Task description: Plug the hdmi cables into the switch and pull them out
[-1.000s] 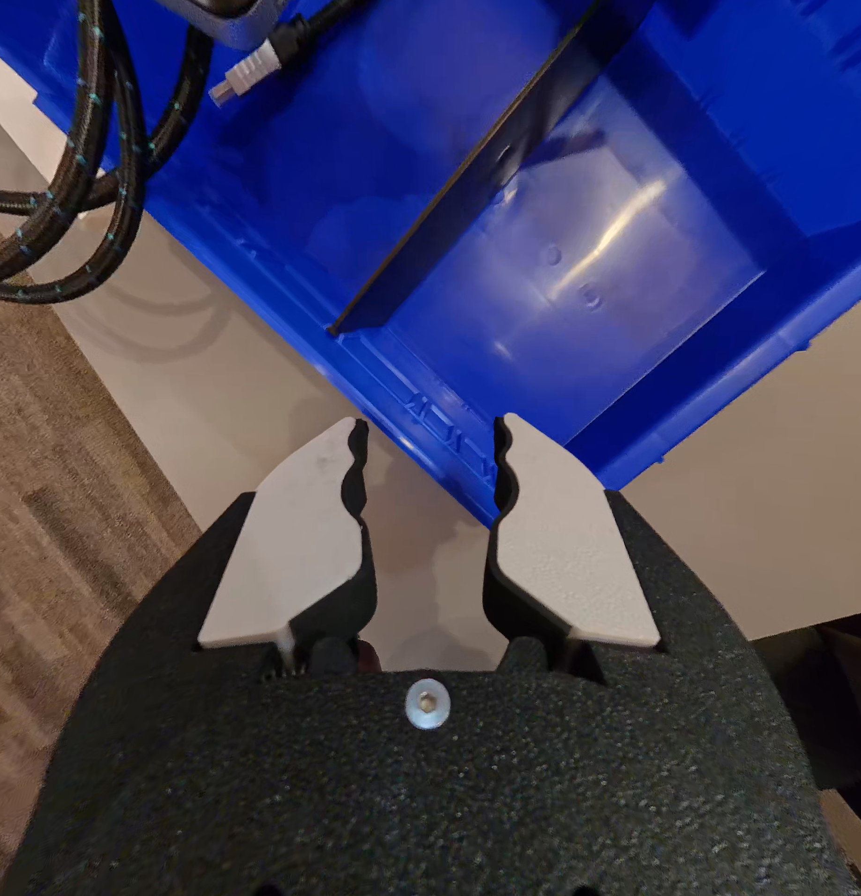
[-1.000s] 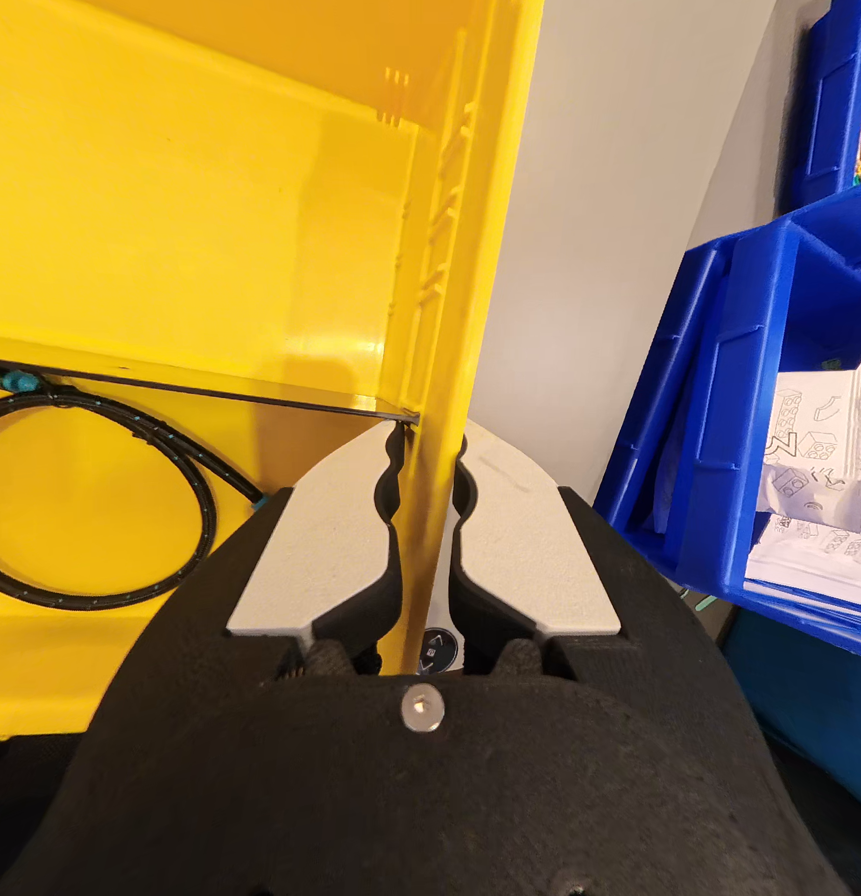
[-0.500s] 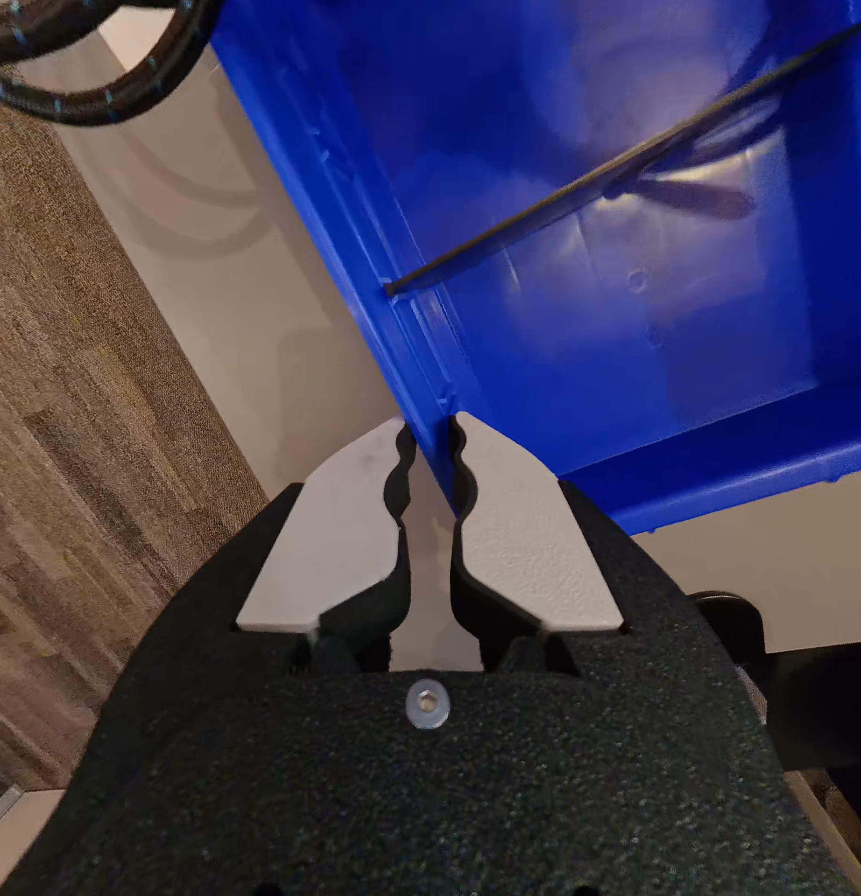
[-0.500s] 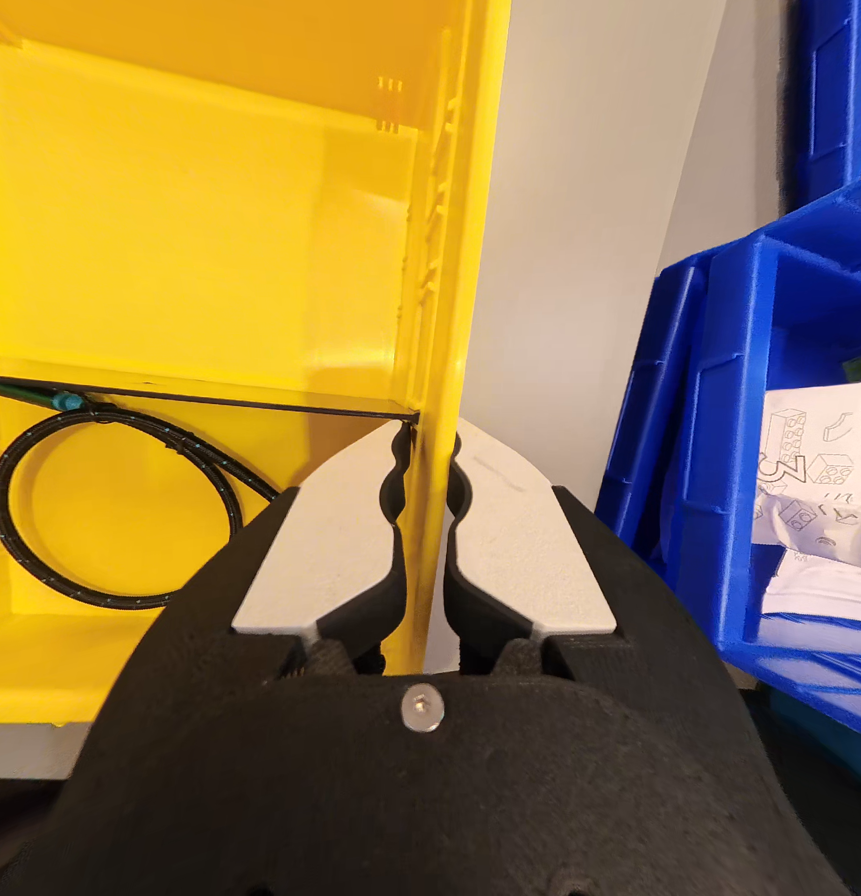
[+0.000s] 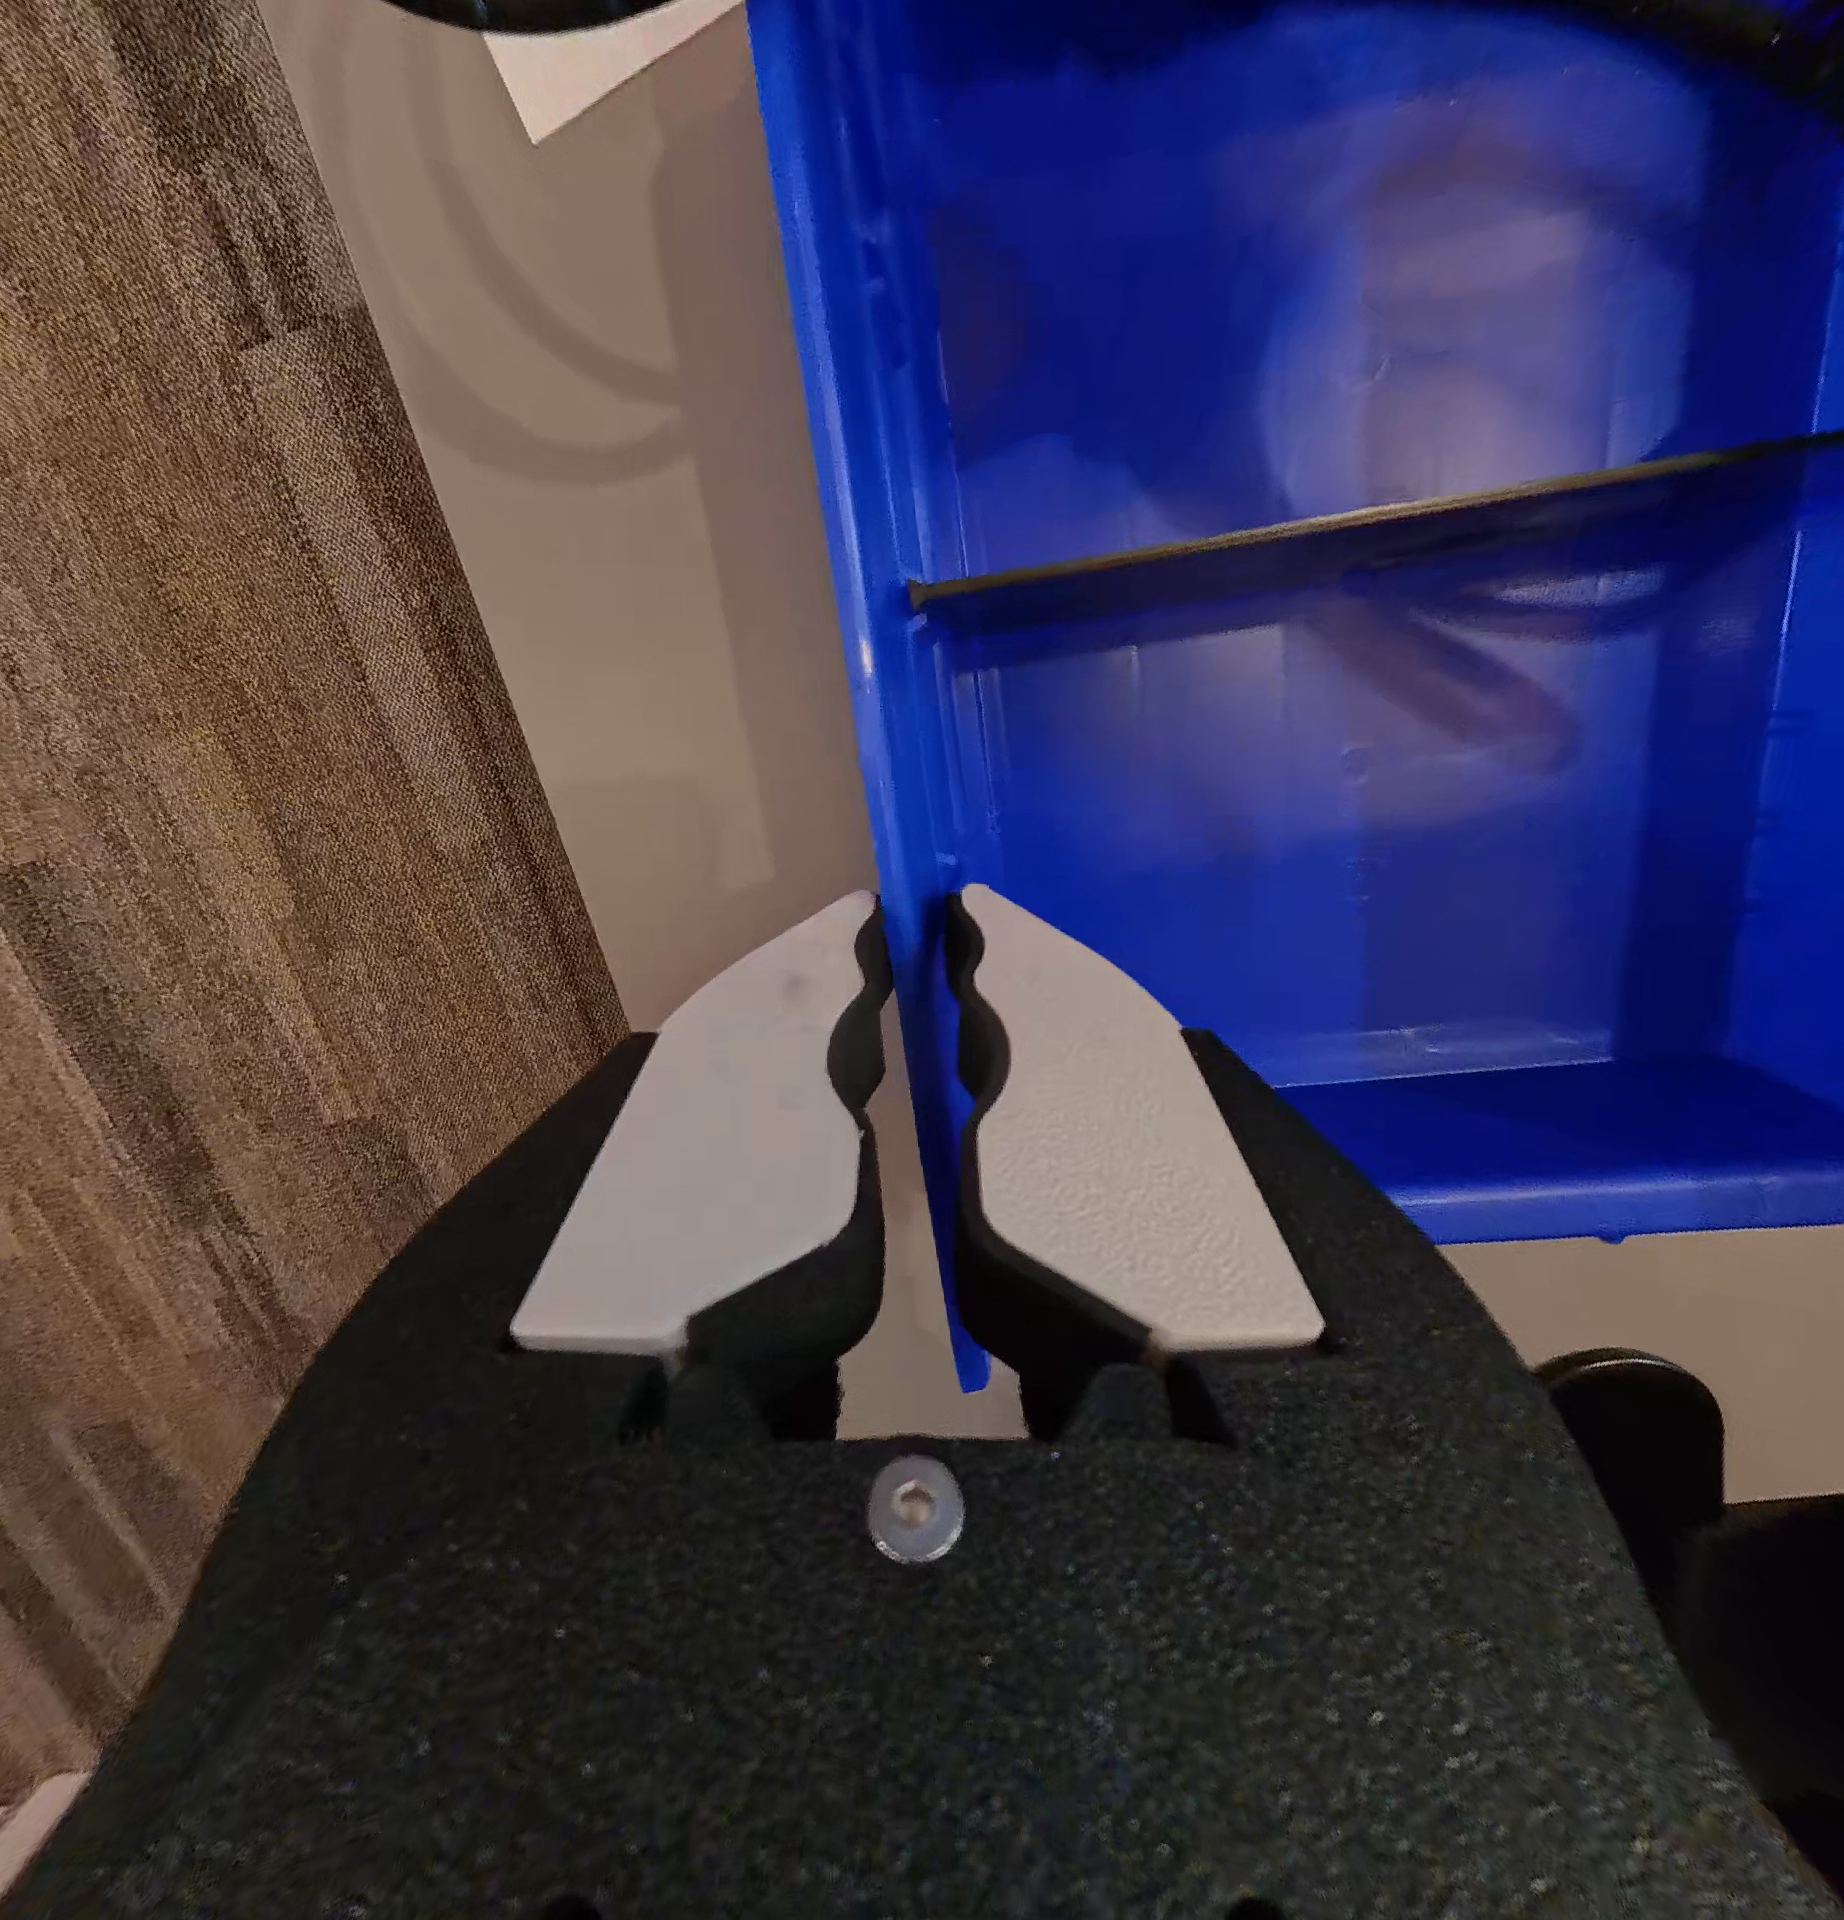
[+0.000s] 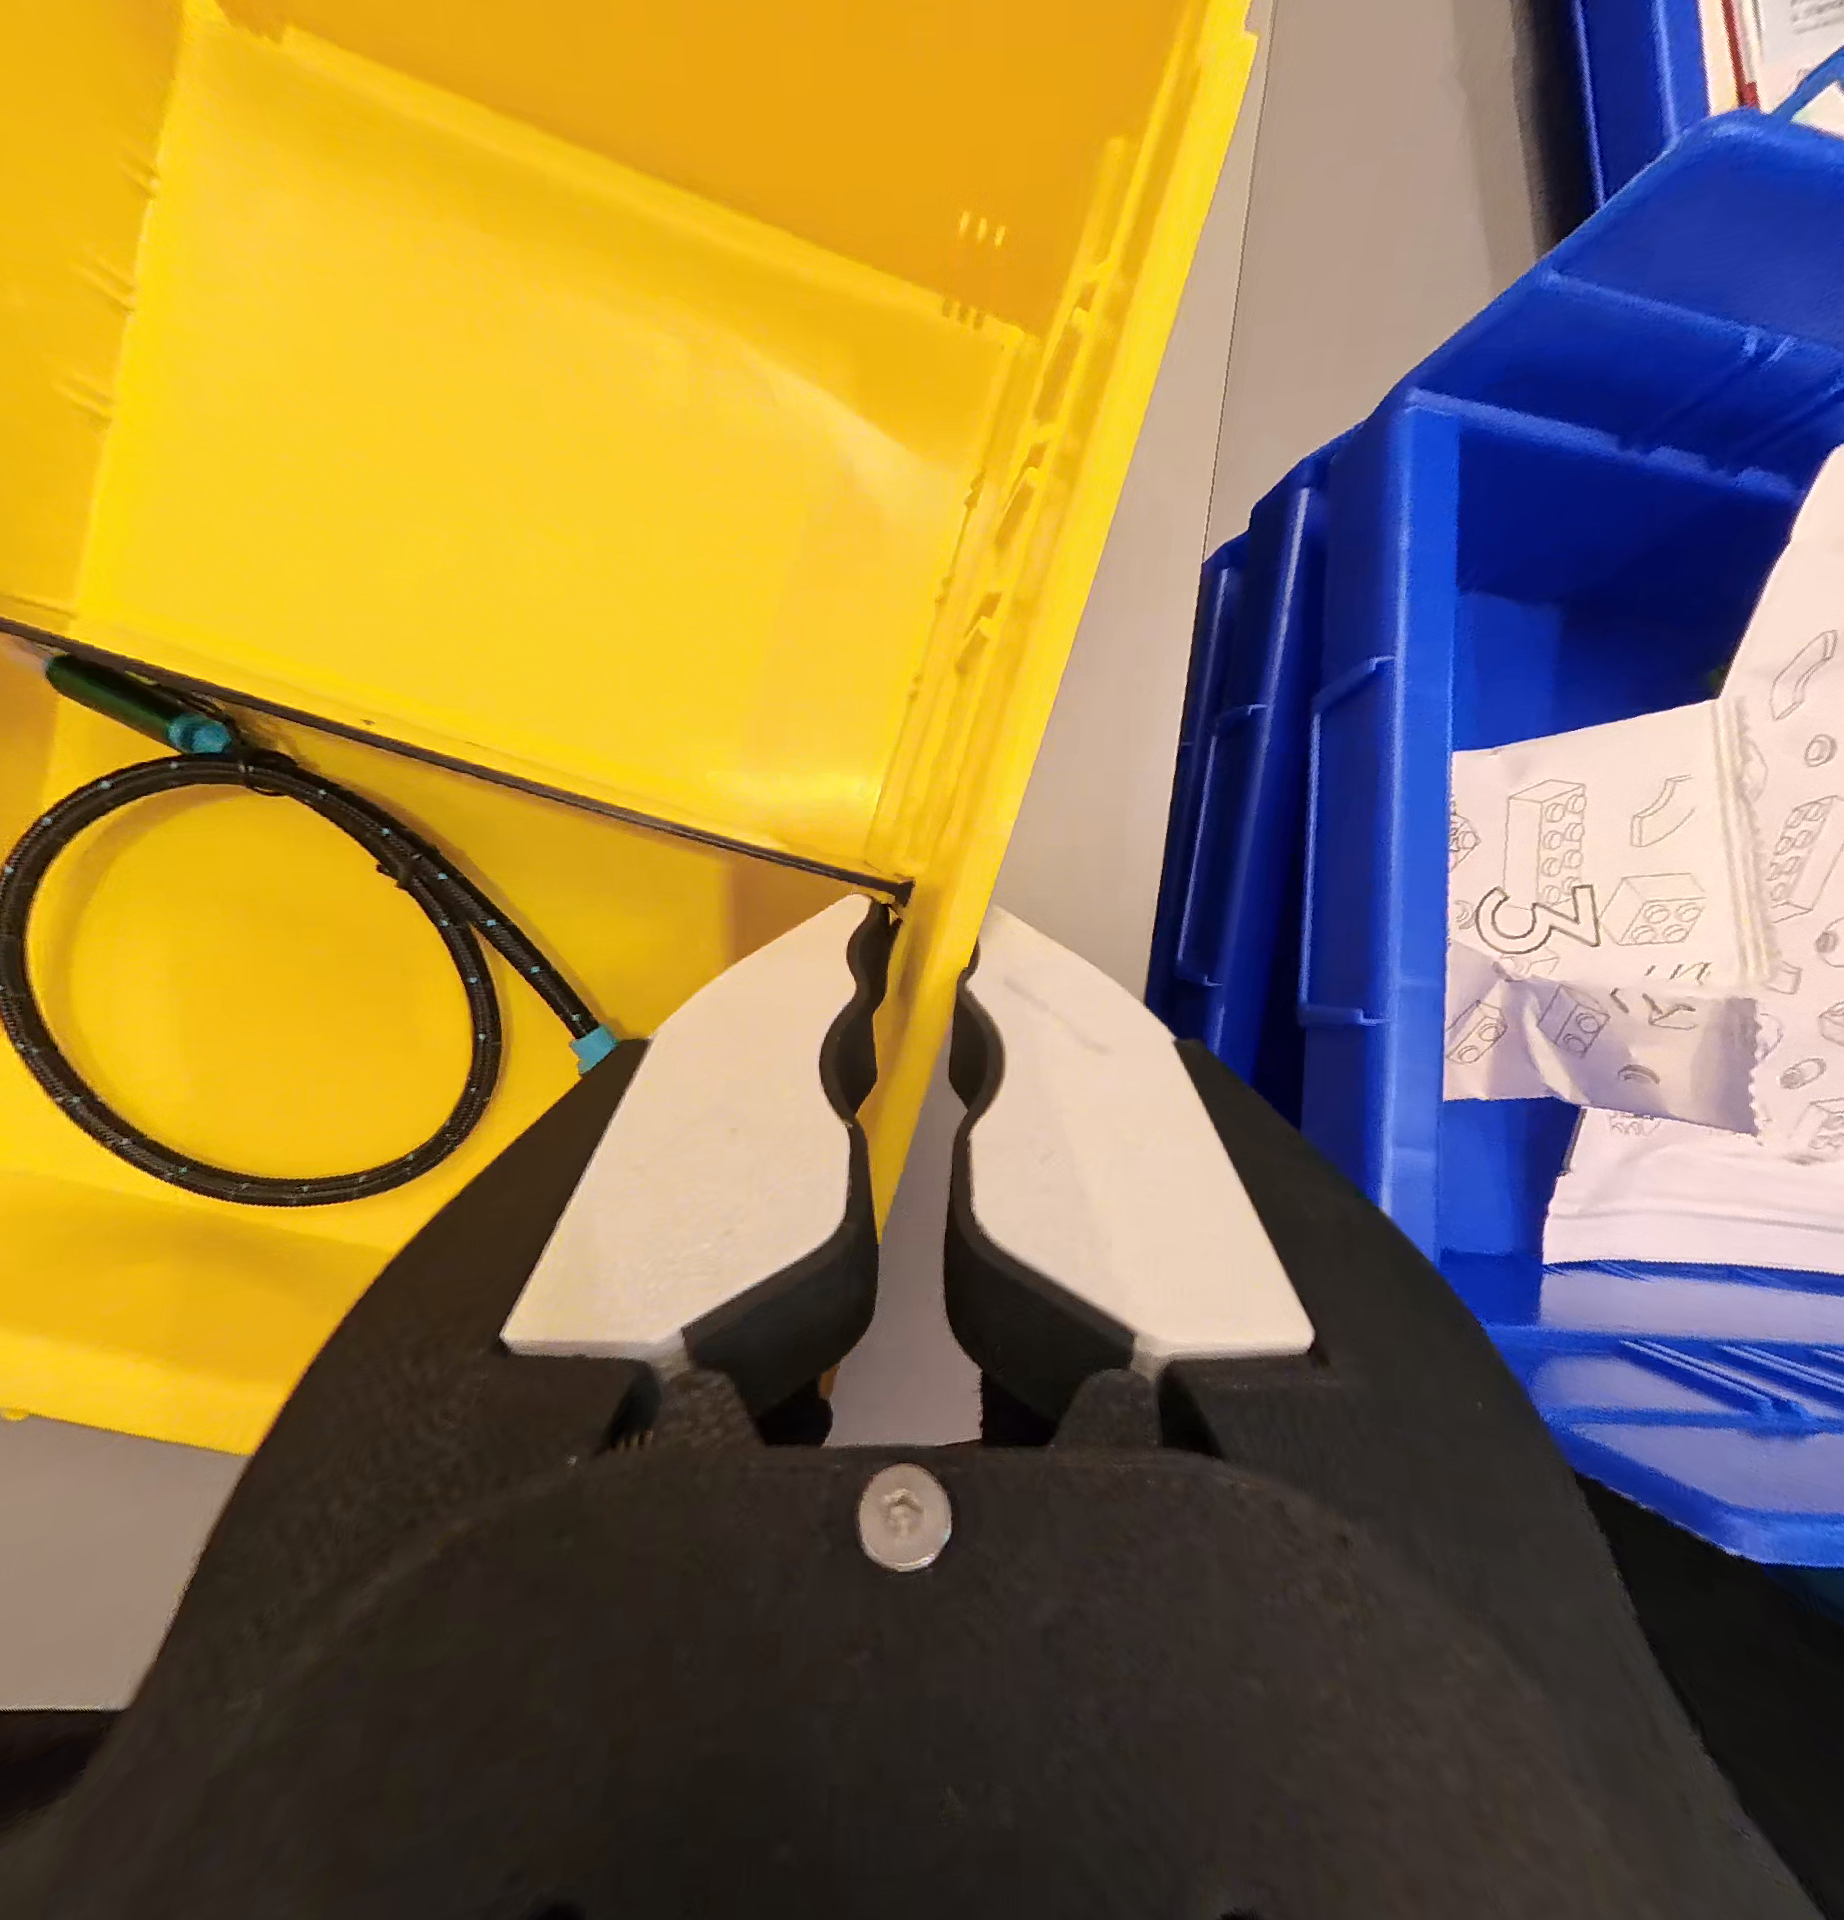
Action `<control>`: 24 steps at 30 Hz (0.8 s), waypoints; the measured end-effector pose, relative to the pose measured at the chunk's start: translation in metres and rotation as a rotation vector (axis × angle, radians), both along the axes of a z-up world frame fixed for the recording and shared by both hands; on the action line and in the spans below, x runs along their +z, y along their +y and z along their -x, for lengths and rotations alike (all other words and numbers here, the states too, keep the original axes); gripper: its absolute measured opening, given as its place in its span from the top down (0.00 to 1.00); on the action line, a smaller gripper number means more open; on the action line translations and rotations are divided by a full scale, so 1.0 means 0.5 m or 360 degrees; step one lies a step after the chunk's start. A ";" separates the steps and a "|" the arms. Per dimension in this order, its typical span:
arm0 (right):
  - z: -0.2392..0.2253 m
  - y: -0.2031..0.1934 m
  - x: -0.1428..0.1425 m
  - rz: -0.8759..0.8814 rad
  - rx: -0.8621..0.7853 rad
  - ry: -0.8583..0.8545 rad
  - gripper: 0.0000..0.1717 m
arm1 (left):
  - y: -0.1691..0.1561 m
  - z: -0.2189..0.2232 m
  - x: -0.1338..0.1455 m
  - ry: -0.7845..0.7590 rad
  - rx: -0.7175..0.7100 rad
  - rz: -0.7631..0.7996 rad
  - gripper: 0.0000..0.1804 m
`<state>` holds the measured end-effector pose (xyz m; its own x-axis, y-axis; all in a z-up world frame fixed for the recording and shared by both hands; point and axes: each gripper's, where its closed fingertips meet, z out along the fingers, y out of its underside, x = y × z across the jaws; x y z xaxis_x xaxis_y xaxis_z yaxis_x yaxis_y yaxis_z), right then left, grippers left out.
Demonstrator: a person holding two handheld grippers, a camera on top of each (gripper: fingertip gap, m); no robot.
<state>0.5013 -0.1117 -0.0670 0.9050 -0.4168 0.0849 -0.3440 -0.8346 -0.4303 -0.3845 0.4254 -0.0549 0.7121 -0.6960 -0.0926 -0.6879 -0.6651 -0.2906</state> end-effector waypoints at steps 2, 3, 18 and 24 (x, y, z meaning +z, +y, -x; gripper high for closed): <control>-0.006 0.001 -0.001 0.0023 0.0022 -0.0006 0.94 | 0.003 0.002 0.000 -0.0014 -0.0014 -0.0007 0.95; -0.008 0.003 0.000 0.0029 0.0026 -0.0006 0.94 | 0.003 0.002 0.000 -0.0022 -0.0014 -0.0006 0.95; 0.152 0.067 0.187 -0.0175 0.0463 -0.0400 0.82 | -0.016 -0.014 0.107 0.0084 -0.0245 -0.0528 0.75; 0.465 0.178 0.094 -0.0039 0.1167 -0.0476 0.81 | -0.030 -0.099 0.164 0.0116 -0.0674 -0.0848 0.71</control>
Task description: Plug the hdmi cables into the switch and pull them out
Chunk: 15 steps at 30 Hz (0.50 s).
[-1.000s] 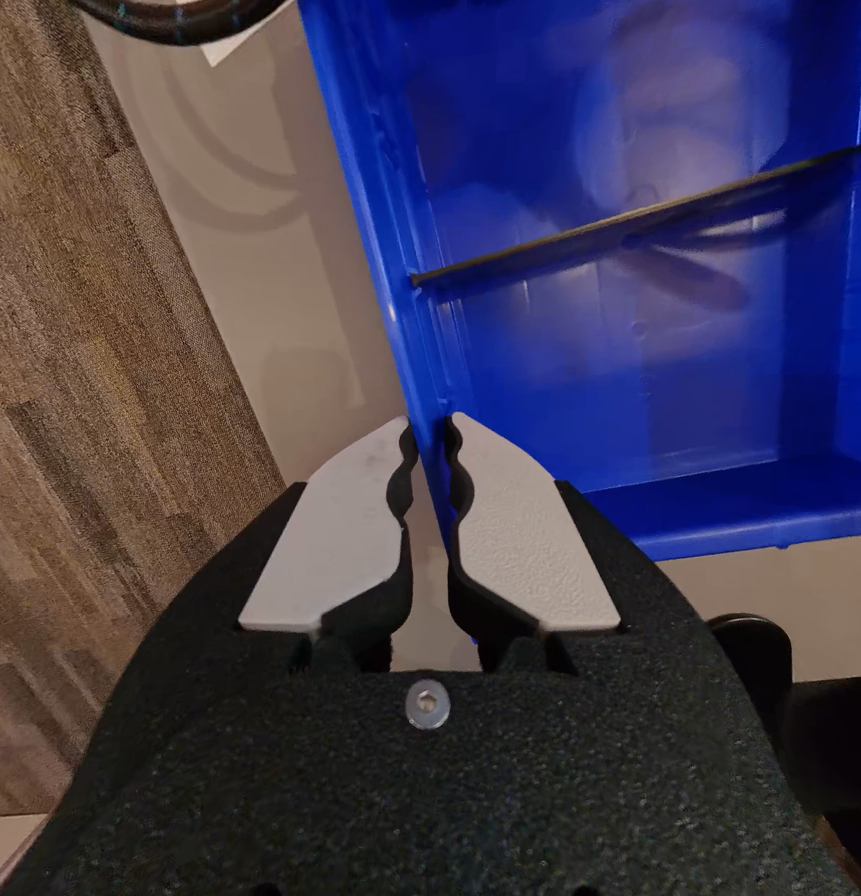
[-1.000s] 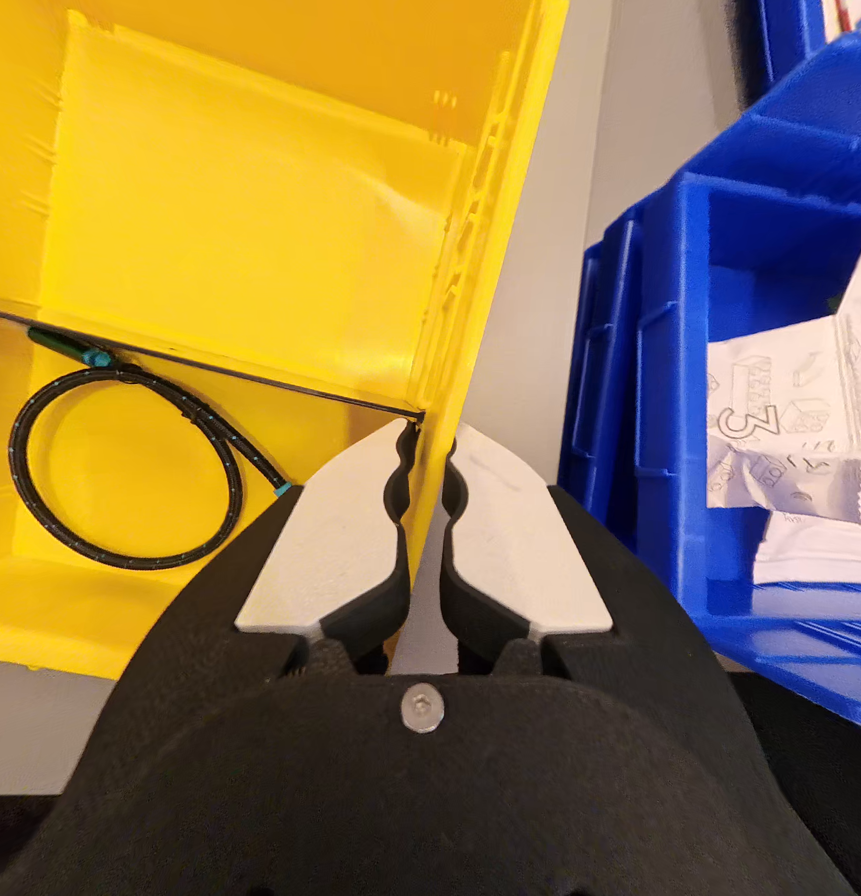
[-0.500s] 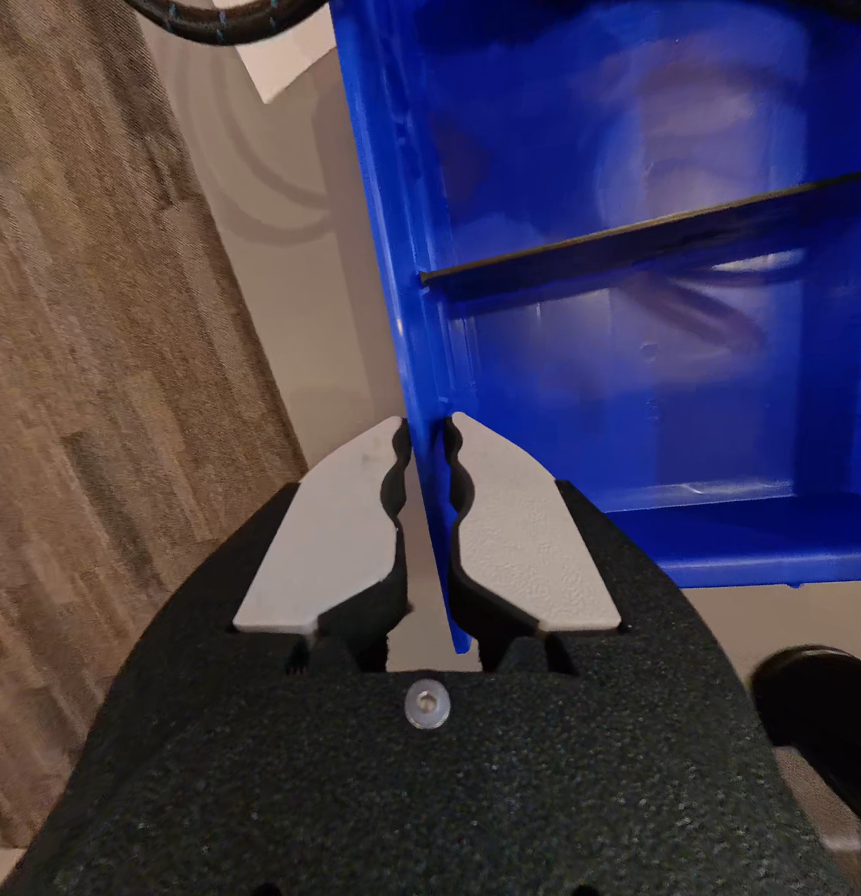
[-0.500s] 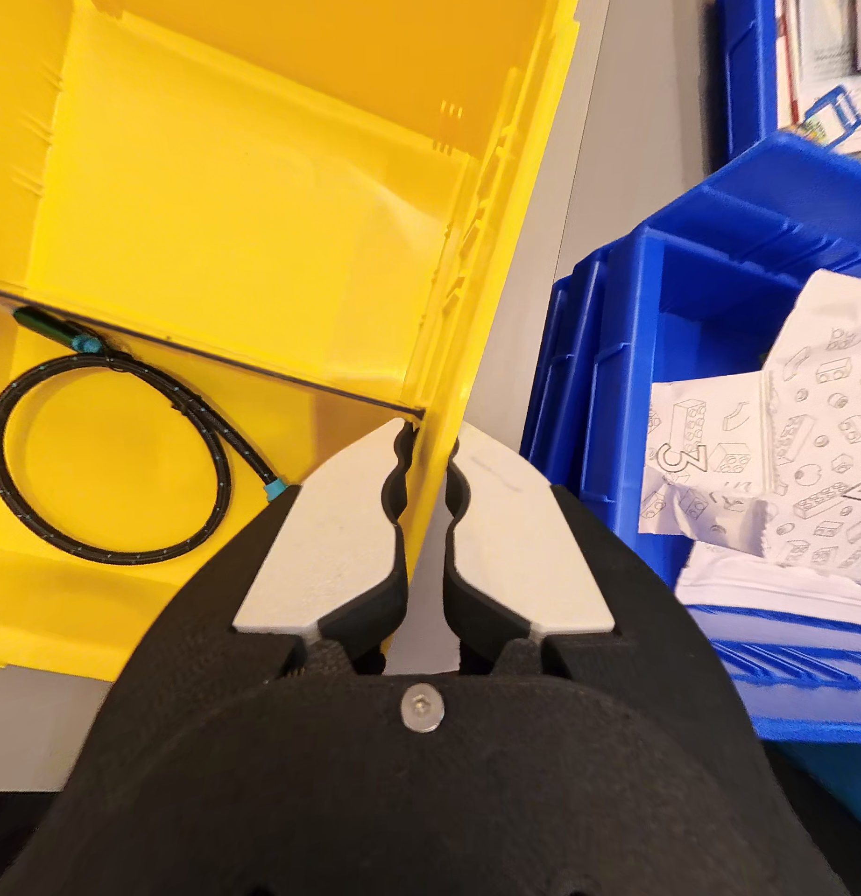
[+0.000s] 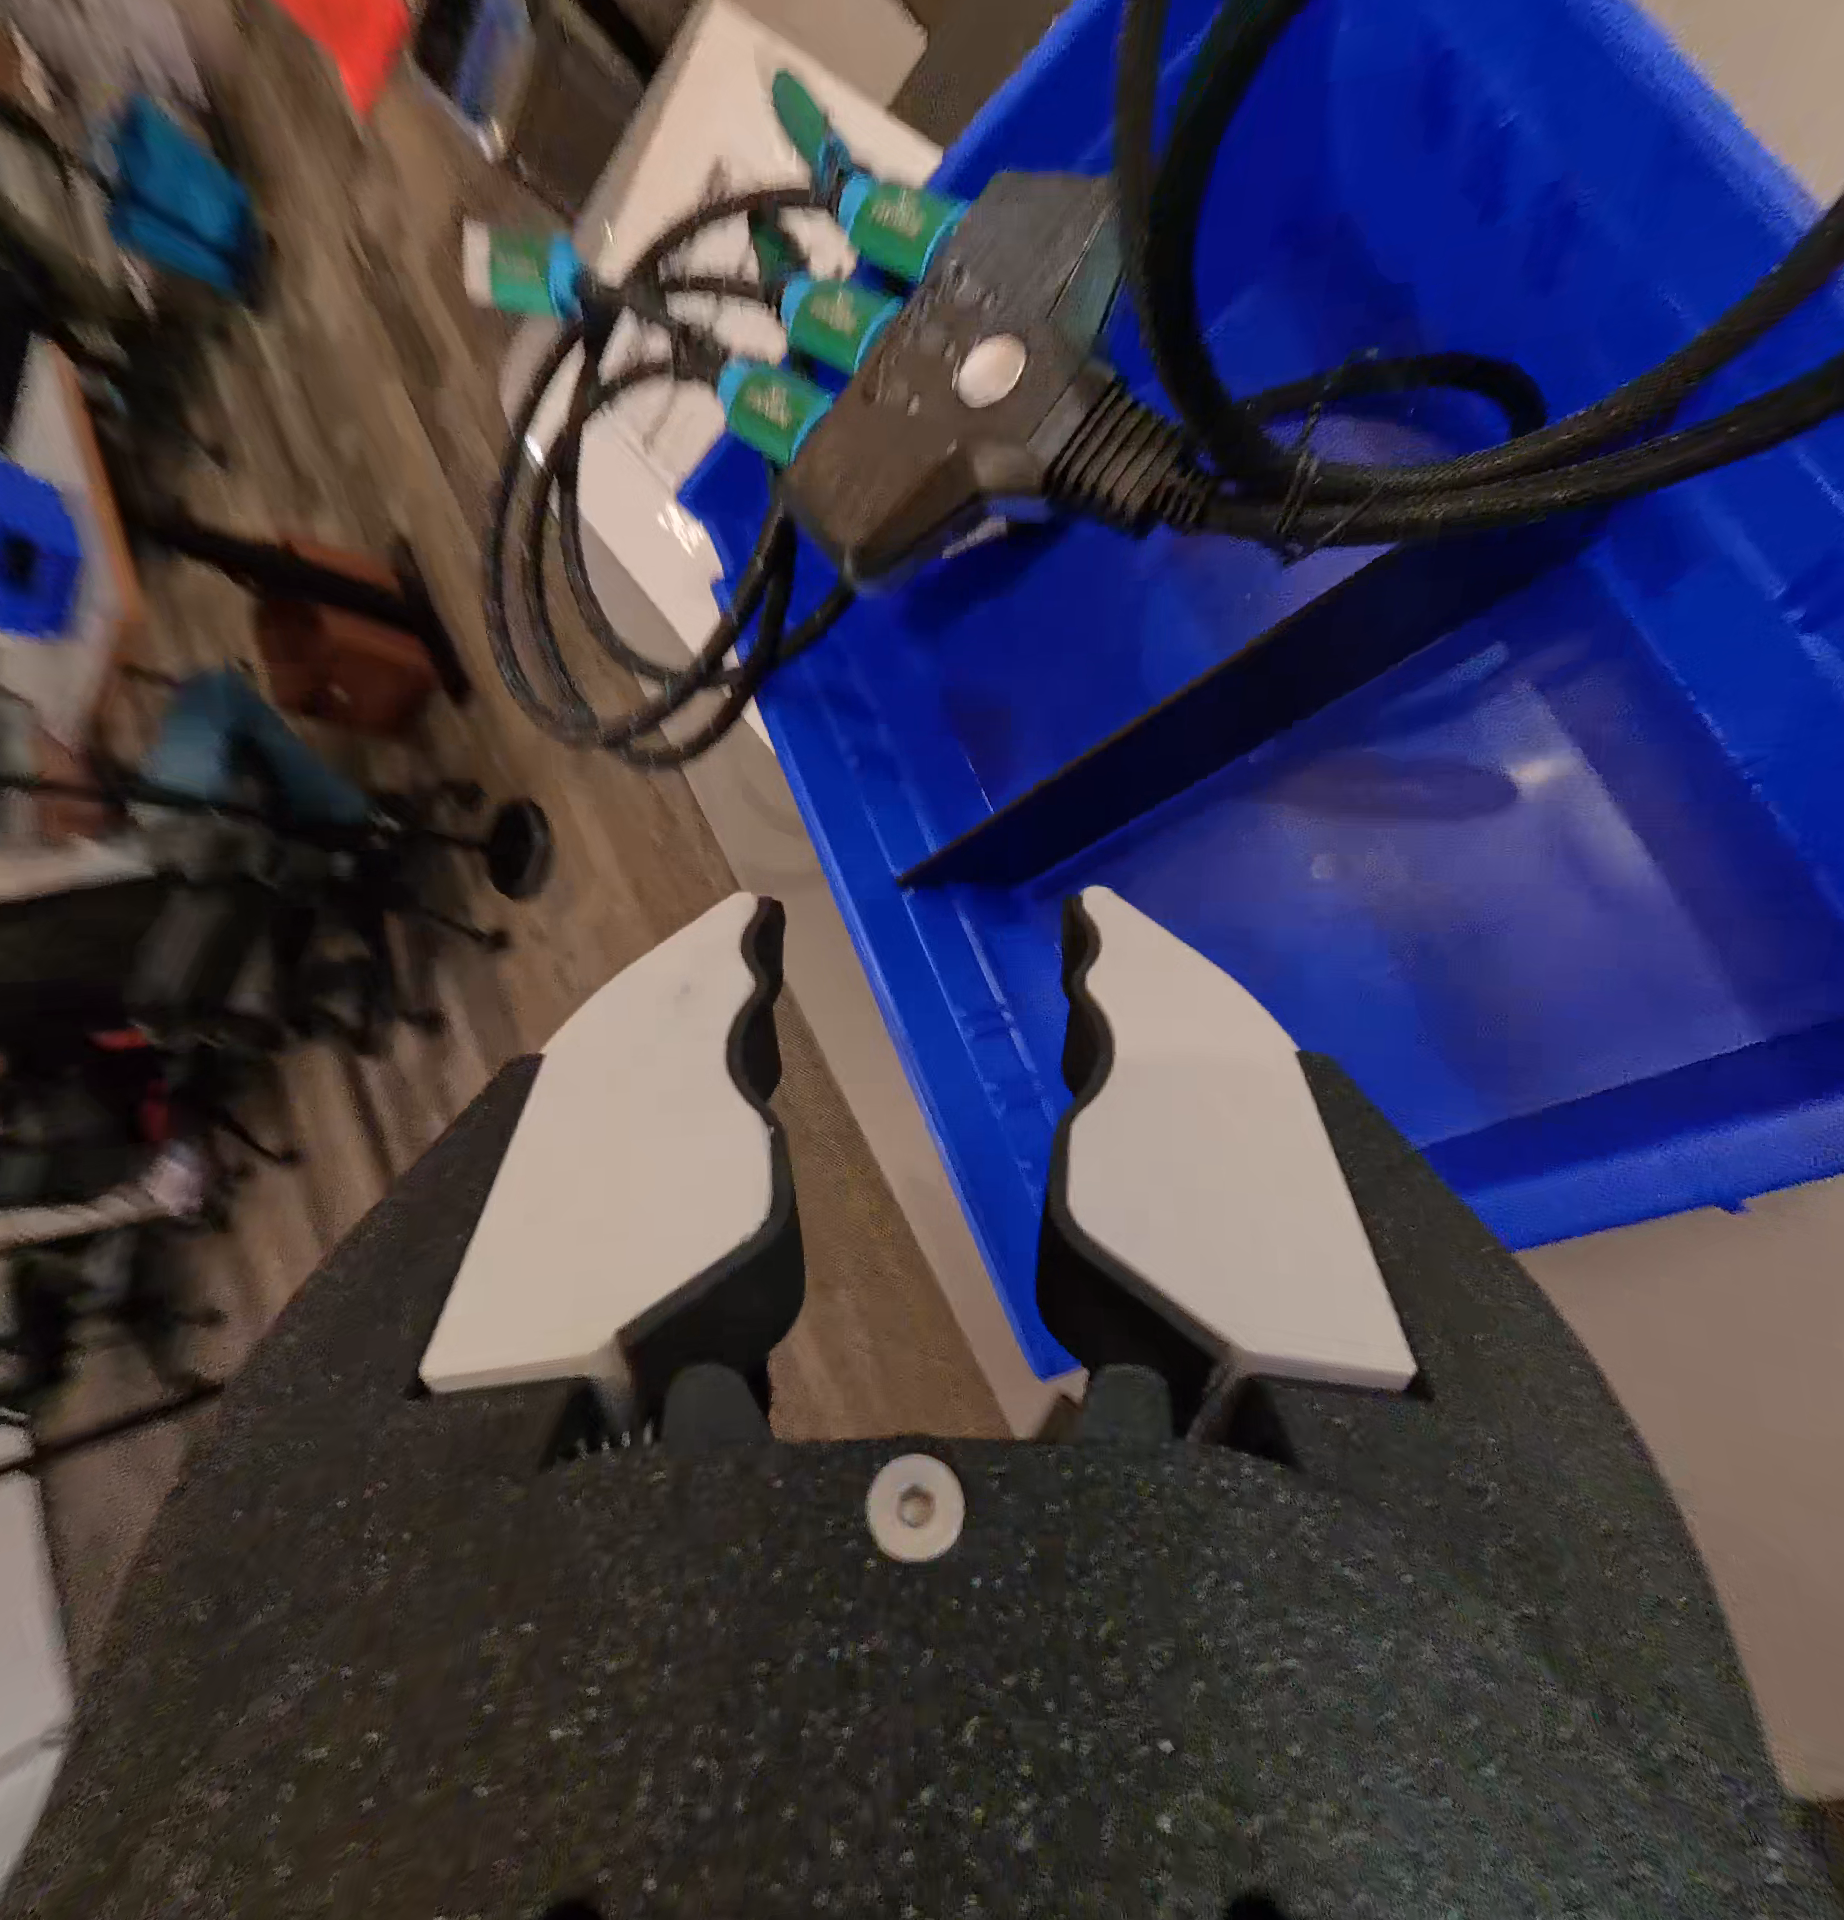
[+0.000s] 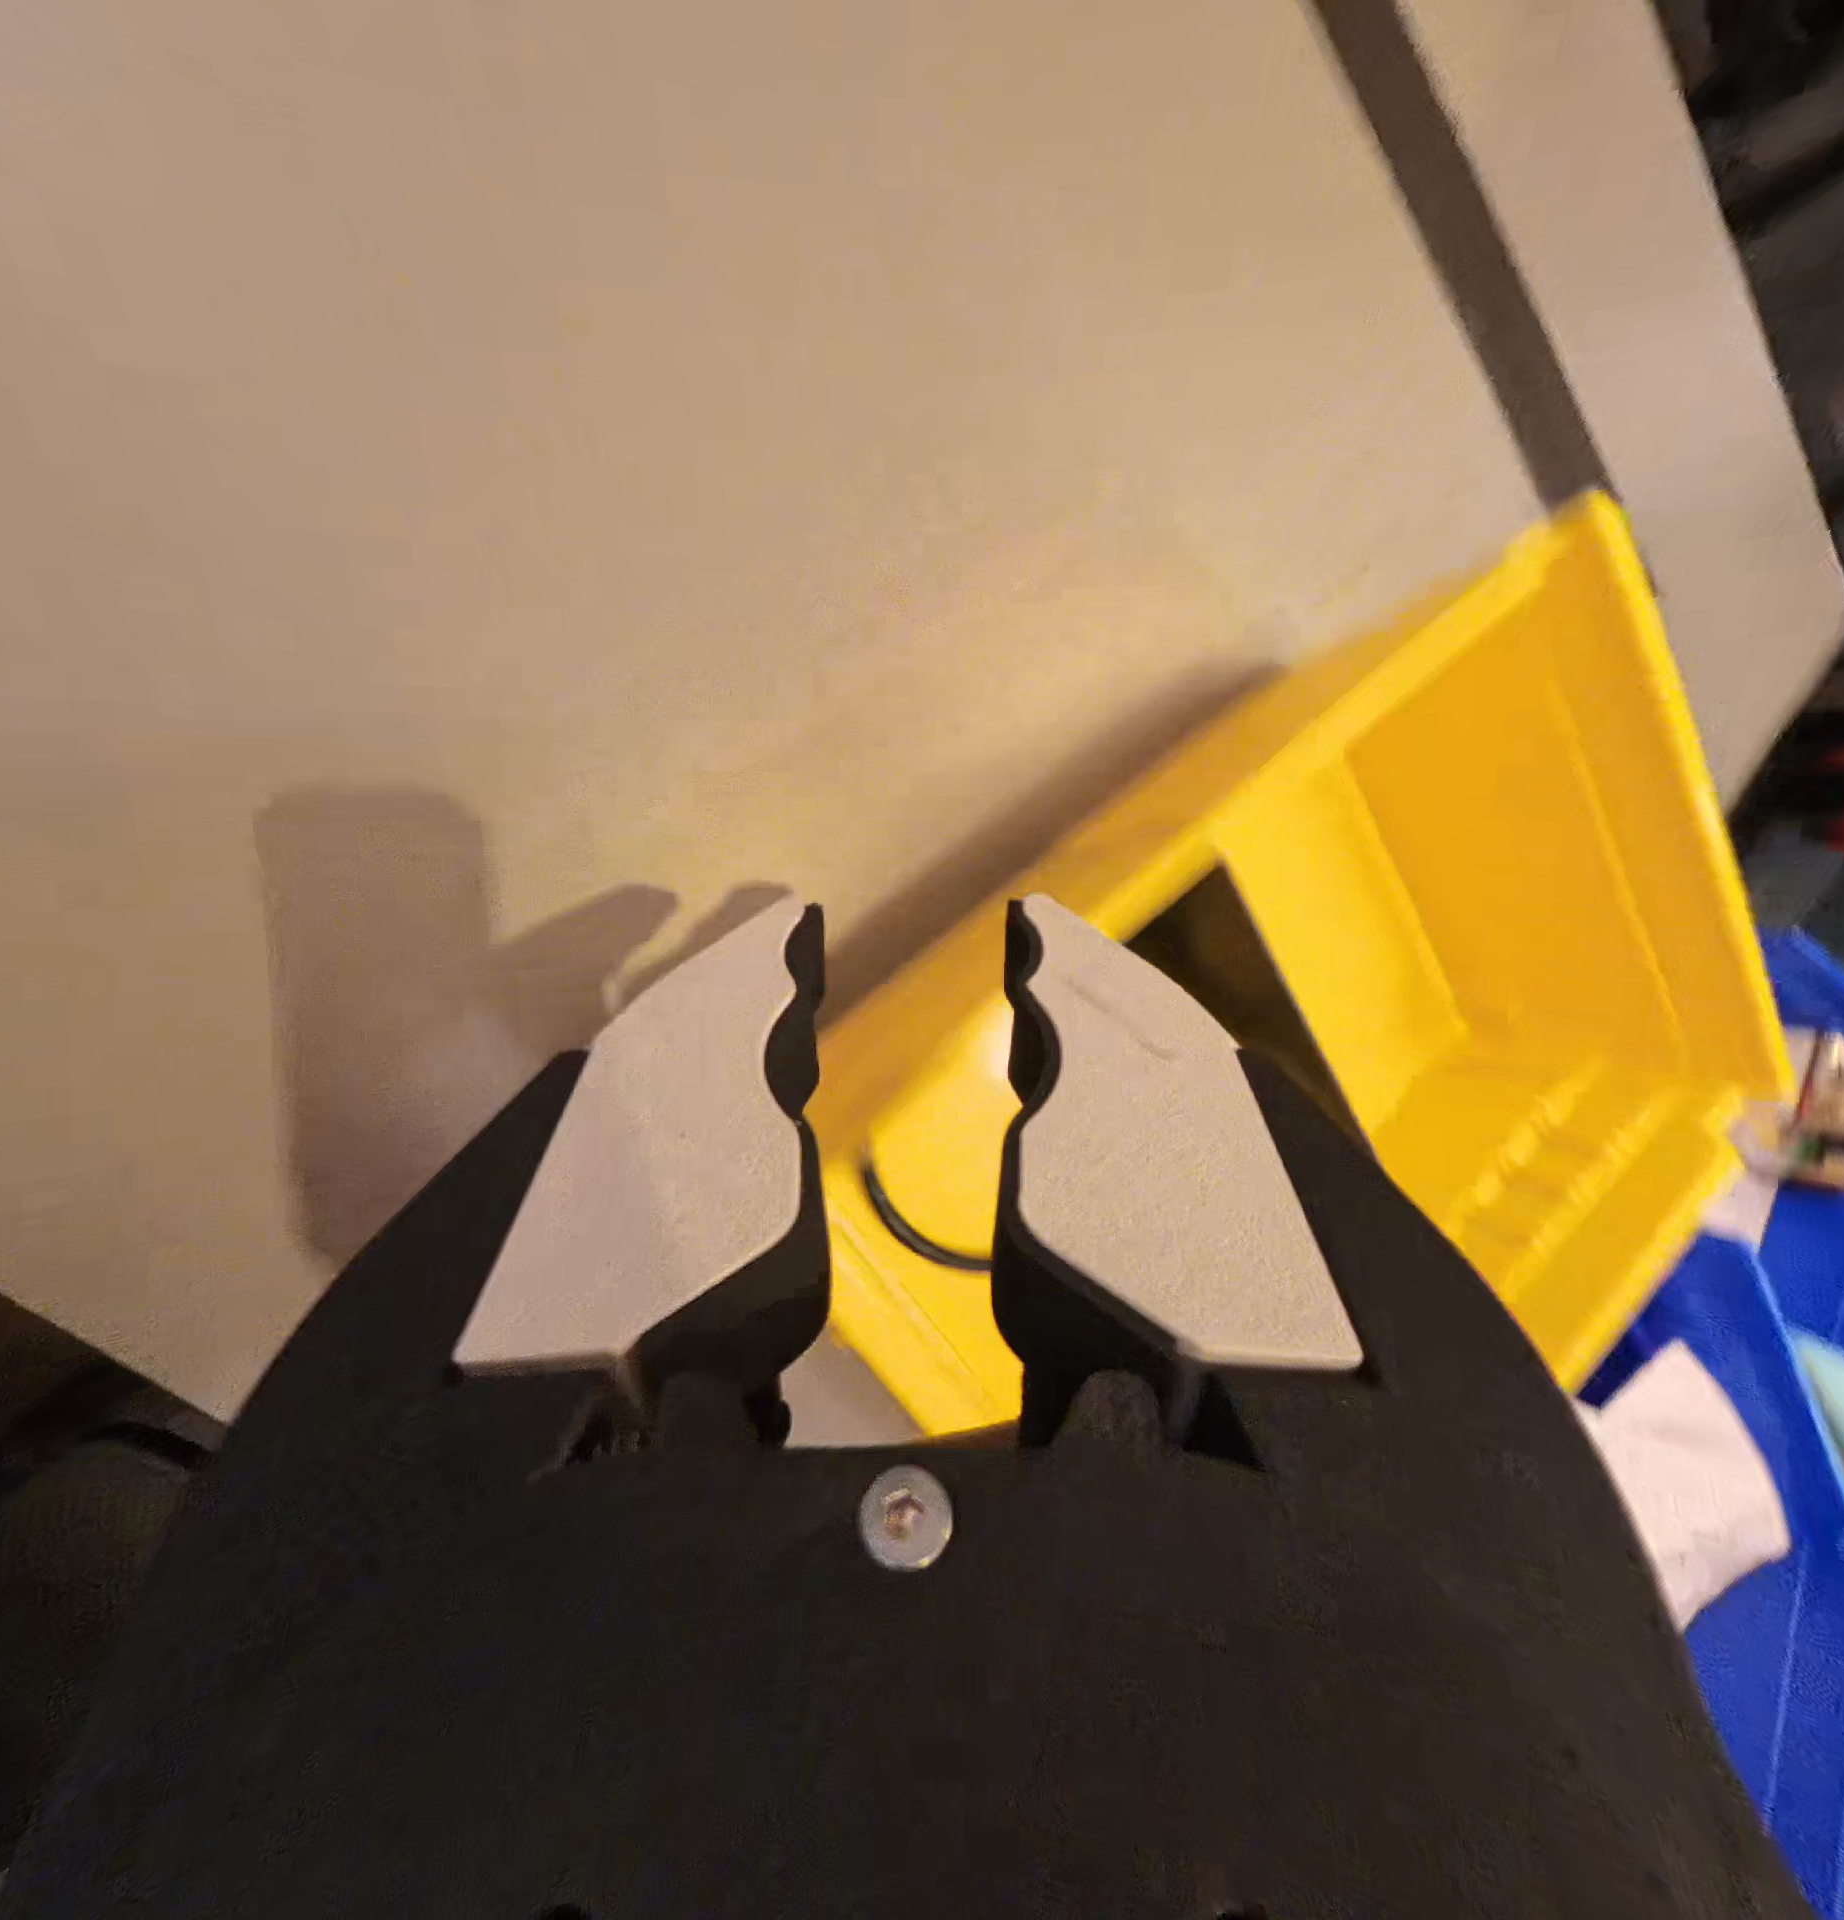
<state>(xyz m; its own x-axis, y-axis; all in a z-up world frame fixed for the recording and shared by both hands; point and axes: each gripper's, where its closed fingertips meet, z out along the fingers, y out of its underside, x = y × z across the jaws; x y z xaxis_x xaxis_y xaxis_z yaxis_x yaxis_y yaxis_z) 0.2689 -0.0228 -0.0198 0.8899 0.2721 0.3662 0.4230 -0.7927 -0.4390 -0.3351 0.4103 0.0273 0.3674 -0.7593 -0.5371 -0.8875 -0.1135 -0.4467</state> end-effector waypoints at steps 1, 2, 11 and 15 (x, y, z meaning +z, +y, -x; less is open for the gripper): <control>0.046 0.012 -0.027 0.0026 0.0092 -0.0025 0.80 | -0.002 -0.012 0.003 0.0033 -0.0067 -0.0062 0.70; 0.090 0.023 -0.054 0.0043 0.0175 -0.0022 0.80 | -0.005 -0.025 0.003 0.0064 -0.0136 -0.0106 0.70; 0.227 0.087 -0.176 -0.0043 0.0401 0.0012 0.81 | 0.075 -0.088 -0.015 0.0560 -0.0503 -0.0665 0.69; 0.229 0.083 -0.190 -0.0043 0.0408 0.0014 0.81 | 0.115 -0.111 -0.048 0.0867 -0.0706 -0.0888 0.69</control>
<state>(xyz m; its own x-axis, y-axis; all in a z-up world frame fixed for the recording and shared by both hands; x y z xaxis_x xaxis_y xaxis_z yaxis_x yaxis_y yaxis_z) 0.1546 0.0189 -0.1150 0.7961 0.4796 0.3691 0.6049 -0.6479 -0.4629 -0.2797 0.4679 0.0034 -0.3111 -0.3469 -0.8848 -0.9031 0.3978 0.1616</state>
